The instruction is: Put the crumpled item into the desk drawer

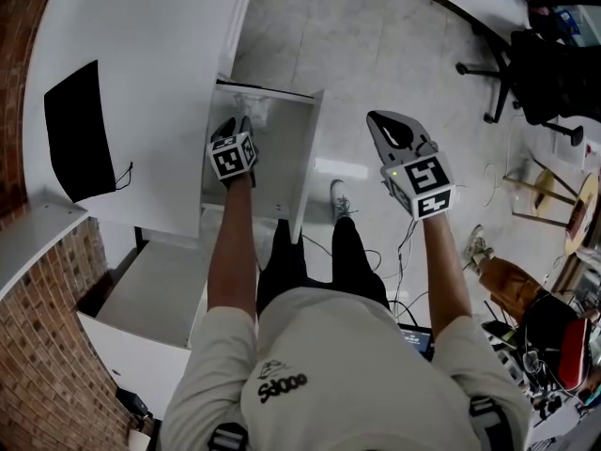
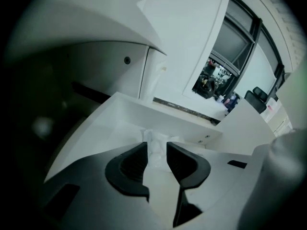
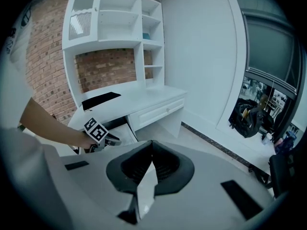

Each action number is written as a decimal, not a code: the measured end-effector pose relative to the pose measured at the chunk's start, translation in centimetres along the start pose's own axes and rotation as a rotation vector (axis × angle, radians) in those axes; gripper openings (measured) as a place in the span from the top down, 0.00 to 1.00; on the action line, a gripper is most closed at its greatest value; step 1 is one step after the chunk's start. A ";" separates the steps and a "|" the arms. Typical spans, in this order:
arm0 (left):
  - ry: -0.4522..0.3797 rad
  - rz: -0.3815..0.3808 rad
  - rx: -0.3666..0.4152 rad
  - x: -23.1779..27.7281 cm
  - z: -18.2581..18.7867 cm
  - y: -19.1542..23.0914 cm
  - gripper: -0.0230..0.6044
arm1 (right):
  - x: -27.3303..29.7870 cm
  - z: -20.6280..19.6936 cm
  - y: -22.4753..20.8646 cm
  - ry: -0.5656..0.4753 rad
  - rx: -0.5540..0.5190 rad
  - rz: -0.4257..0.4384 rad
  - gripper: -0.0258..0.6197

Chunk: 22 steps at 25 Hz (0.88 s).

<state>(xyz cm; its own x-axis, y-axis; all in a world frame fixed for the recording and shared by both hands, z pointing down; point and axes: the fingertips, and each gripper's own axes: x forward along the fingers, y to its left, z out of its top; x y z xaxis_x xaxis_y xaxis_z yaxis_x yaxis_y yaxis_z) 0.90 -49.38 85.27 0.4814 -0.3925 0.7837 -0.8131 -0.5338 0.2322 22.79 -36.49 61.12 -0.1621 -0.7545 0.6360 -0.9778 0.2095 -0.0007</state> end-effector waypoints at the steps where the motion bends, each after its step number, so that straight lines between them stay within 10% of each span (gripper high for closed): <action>1: -0.010 0.007 0.010 -0.4 0.3 -0.2 0.78 | -0.4 0.1 -0.2 -0.006 0.001 -0.005 0.95; 5: -0.047 0.026 0.062 -2.2 1.0 -1.1 0.92 | -2.0 0.5 -0.2 -0.025 0.002 -0.017 0.95; 22: -0.212 0.042 0.341 -14.1 2.3 -7.0 0.93 | -9.7 1.3 1.9 -0.082 -0.080 -0.004 0.95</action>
<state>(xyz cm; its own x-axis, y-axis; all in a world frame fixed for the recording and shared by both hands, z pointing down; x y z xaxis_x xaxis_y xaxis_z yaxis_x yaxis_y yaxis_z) 0.53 -41.85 71.26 0.5363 -0.5458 0.6438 -0.6954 -0.7180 -0.0294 22.28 -29.61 53.97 -0.1715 -0.8032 0.5705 -0.9652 0.2529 0.0659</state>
